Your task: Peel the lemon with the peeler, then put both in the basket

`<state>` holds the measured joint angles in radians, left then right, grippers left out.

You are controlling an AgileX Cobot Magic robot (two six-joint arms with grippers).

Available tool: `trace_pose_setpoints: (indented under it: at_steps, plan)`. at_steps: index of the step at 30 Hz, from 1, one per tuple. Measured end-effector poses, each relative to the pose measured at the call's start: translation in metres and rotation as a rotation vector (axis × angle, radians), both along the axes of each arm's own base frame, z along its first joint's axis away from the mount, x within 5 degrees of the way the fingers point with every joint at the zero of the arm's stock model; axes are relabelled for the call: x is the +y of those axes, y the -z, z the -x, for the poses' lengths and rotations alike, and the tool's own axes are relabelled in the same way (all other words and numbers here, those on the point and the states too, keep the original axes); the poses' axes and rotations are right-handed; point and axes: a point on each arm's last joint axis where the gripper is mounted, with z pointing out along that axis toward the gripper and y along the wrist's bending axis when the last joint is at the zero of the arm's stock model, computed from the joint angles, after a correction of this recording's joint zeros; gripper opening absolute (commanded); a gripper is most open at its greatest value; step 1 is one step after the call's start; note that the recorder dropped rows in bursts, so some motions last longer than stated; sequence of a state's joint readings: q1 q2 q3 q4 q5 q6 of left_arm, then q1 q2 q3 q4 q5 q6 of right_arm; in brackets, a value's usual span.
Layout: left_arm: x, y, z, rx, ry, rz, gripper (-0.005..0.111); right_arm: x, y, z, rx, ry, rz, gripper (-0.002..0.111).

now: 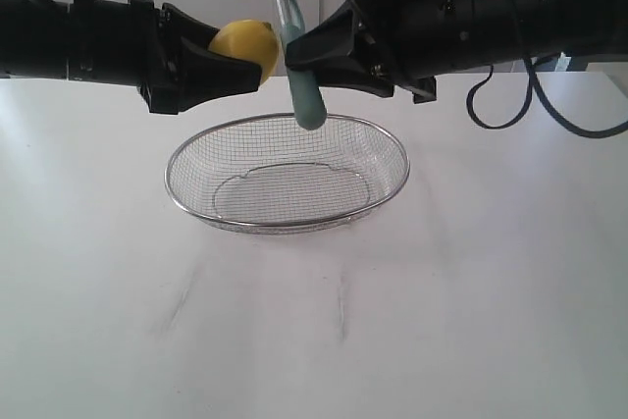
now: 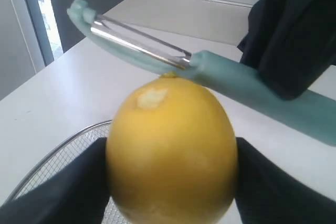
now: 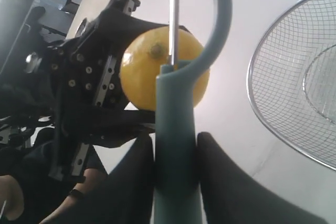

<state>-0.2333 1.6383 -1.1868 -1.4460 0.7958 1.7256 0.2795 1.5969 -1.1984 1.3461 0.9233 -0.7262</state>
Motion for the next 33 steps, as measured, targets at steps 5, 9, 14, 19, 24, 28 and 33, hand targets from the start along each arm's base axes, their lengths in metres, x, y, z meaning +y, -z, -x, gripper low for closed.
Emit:
trace_pose_setpoints:
  at_steps: [5, 9, 14, 19, 24, 28, 33]
  plan:
    - [0.001, 0.001, -0.003, -0.005, -0.031, -0.014, 0.0, -0.002, 0.003, -0.002, -0.021, 0.013, 0.047, 0.0]
    - [0.001, 0.001, -0.003, -0.005, -0.031, -0.014, 0.0, -0.003, 0.004, -0.005, -0.036, 0.043, 0.066, 0.0]
    - [0.001, 0.001, -0.003, -0.005, -0.031, -0.014, 0.0, -0.008, 0.01, -0.008, -0.078, 0.068, 0.163, 0.0]
    - [0.001, 0.001, -0.003, -0.005, -0.031, -0.014, 0.0, -0.015, 0.018, -0.012, -0.102, 0.099, 0.29, 0.0]
    - [0.001, 0.001, -0.003, -0.005, -0.031, -0.014, 0.0, -0.019, 0.021, -0.012, -0.106, 0.094, 0.362, 0.0]
    - [0.001, 0.001, -0.003, -0.005, -0.031, -0.014, 0.0, -0.022, 0.015, -0.019, -0.11, 0.109, 0.436, 0.0]
    - [0.001, 0.001, -0.003, -0.006, -0.03, -0.016, 0.0, -0.021, 0.013, -0.033, -0.078, 0.077, 0.513, 0.0]
